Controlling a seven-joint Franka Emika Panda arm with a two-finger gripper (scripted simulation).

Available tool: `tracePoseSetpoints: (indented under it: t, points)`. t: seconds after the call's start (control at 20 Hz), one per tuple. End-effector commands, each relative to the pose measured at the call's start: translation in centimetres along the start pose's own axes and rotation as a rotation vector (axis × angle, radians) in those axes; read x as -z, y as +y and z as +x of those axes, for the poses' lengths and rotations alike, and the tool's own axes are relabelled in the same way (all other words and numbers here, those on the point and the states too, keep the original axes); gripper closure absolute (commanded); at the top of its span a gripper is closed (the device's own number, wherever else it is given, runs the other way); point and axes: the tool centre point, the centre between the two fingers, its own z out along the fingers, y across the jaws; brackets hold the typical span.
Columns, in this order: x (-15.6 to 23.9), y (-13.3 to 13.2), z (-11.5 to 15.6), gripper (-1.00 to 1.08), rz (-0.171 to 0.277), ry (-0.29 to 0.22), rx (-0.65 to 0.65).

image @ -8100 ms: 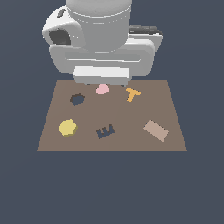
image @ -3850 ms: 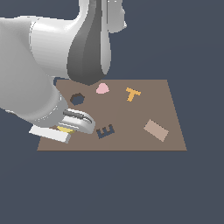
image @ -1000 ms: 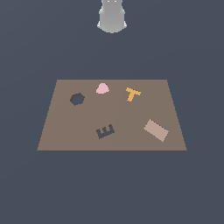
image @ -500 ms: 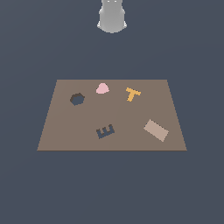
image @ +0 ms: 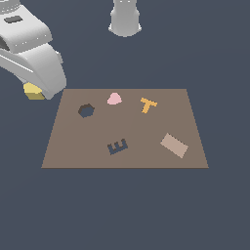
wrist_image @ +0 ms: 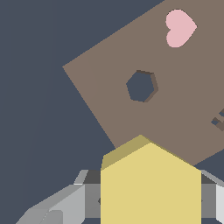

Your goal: Insert a designated object into the corresponding slot on a board.

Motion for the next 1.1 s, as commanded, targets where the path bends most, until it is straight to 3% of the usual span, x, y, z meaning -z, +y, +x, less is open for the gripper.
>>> tracePoseSetpoints:
  t: [0.0,0.5,1.05]
  points:
    - [-3.2,1.0,2.0,1.08,0.003,0.046,0.093]
    - [-10.7,3.4,7.9,1.08,0.01,0.162,0.321]
    - [-12.4,3.6,8.9,1.08,0.01,0.176,0.349]
